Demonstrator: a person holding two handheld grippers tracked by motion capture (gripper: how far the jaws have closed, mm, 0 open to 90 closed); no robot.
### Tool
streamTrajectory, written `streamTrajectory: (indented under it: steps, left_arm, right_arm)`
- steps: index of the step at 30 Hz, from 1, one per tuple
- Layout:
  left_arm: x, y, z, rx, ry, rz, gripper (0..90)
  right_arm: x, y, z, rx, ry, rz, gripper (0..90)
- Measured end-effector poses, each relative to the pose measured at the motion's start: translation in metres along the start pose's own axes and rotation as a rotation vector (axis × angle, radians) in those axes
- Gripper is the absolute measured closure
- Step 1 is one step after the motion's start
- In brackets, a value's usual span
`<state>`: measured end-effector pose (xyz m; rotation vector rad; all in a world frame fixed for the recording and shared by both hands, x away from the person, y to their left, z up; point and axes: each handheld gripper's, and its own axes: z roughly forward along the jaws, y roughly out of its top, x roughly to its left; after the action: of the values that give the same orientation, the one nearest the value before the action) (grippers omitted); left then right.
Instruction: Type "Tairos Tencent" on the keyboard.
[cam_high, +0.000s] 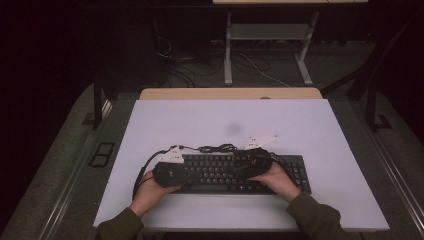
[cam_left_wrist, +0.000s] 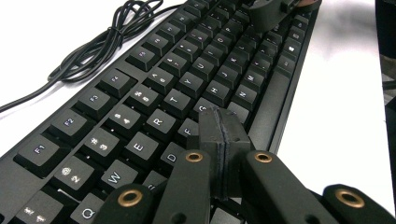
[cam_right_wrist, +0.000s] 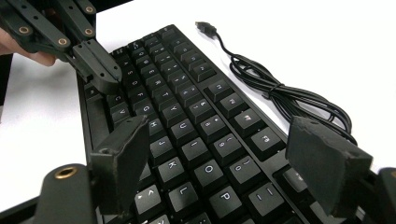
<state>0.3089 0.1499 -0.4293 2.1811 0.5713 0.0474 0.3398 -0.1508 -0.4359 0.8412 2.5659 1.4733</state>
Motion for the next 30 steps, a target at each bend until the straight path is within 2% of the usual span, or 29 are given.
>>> streamTrajectory:
  steps: [6, 30]
  left_arm:
    - [-0.0002, -0.0010, 0.0020, 0.010, -0.004, -0.010, 89.3]
    - [0.0012, -0.0037, 0.0066, 0.049, -0.018, -0.003, 89.3]
  right_arm:
    - [-0.0003, 0.0002, -0.0004, -0.002, -0.001, -0.002, 21.3]
    - [-0.0003, 0.0006, -0.0008, -0.004, -0.005, 0.000, 21.3]
